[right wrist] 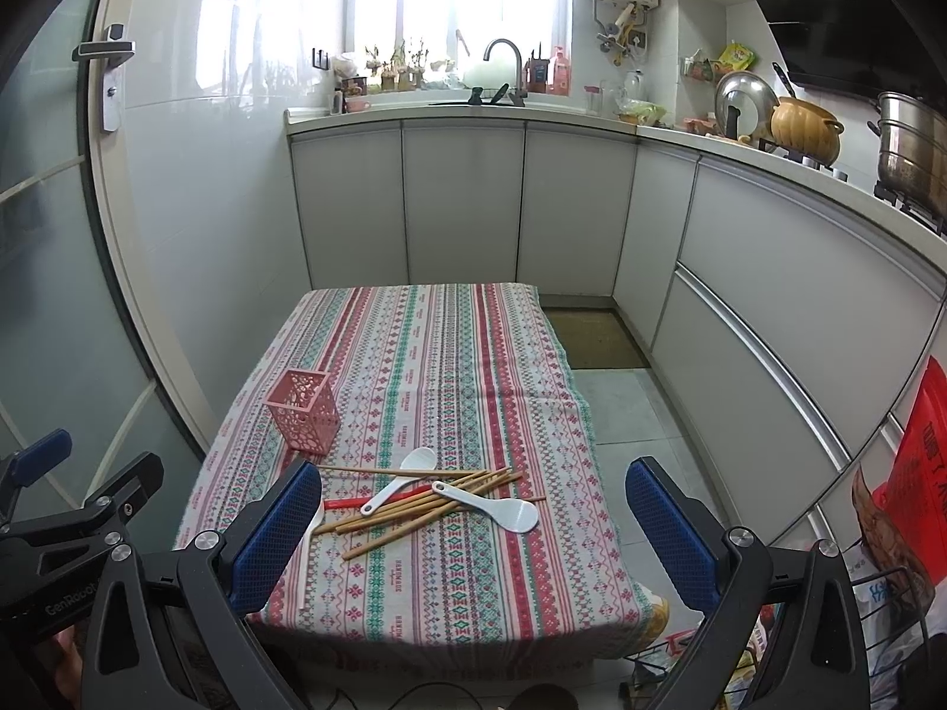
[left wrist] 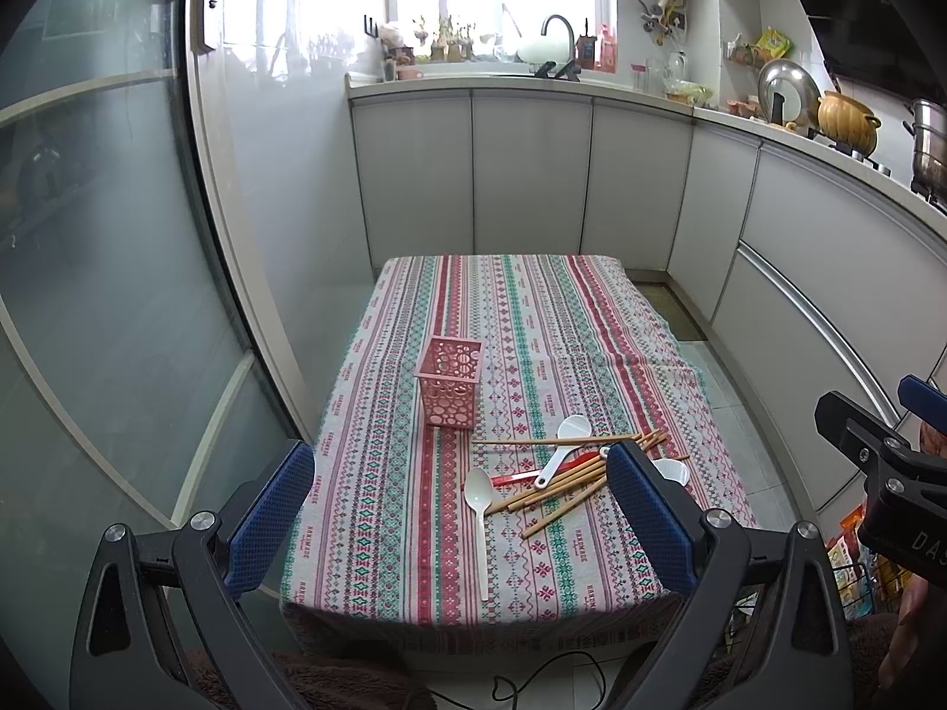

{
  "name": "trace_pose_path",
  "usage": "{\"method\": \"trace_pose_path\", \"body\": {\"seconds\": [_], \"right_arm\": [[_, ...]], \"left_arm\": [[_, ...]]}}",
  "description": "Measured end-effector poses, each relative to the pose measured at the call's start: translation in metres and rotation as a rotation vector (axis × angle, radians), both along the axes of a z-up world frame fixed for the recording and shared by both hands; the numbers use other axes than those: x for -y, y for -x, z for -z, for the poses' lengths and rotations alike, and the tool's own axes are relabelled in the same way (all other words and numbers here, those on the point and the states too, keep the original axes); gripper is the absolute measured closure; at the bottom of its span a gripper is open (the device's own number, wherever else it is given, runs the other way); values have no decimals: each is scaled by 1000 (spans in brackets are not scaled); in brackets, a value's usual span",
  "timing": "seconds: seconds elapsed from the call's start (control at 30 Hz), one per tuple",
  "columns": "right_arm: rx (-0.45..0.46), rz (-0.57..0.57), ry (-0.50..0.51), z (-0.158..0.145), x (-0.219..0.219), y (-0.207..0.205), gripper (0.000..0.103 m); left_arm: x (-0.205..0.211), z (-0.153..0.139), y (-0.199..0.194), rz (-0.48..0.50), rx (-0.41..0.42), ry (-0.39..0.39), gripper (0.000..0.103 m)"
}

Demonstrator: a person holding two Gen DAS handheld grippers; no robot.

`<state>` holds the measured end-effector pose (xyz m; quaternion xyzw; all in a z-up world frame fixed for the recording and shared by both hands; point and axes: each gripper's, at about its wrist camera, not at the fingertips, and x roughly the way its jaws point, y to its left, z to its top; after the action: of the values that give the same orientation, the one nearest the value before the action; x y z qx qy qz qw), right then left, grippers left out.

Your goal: Organize utensils

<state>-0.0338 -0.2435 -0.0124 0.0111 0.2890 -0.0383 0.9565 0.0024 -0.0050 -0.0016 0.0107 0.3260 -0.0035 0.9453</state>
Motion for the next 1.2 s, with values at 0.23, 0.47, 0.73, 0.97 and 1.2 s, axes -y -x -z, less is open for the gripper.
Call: {"method": "trace_pose_path", "body": {"seconds": [0.23, 0.47, 0.73, 0.97, 1.2], "right_arm": [[-2, 2, 1, 0, 0, -1, 0], [-1, 0, 2, 1, 0, -1, 0], [-10, 2, -5, 2, 1, -7, 0], [-51, -22, -18, 12, 11, -29, 0], [-172, 13, -80, 54, 41, -80, 0]], "left_arm": [[-1, -2, 0, 2, 0, 0, 3], [-1, -2, -1, -4, 3, 2, 3], [-3, 0, -4, 0, 6, 3, 3], [3, 11, -28, 54, -20, 24, 3], [24, 41, -67, 133, -62, -36, 3]]}}
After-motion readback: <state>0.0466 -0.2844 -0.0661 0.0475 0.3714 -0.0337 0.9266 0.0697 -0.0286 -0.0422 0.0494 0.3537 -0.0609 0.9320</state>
